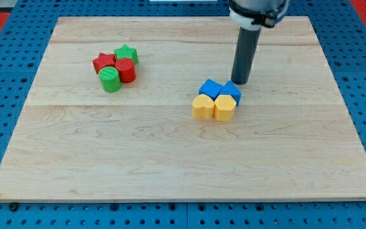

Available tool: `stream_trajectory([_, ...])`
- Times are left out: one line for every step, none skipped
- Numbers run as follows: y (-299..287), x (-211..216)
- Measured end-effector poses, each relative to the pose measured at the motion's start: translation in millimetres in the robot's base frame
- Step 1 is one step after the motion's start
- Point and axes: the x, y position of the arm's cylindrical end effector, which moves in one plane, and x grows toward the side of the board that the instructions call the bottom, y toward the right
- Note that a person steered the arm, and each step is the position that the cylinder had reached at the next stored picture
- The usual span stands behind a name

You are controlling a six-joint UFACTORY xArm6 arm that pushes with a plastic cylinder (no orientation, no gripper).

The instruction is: Move the green circle towards top right

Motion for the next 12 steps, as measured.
stream_trajectory([-32.1, -20.4])
stream_trajectory([-90.7, 3.9])
stream_trajectory([-115.5, 51.7])
stream_trajectory([-162.8, 98.6])
stream_trajectory([-222.5, 105.4])
stream_trajectory([-247.2, 80.7])
stream_trajectory([-284.7, 68.3])
stream_trajectory([-285.0, 49.9])
stream_trajectory([-261.6, 30.5])
stream_trajectory([-245.1, 22.2])
stream_trajectory([-236.6, 36.9])
stream_trajectory([-226.6, 40.0])
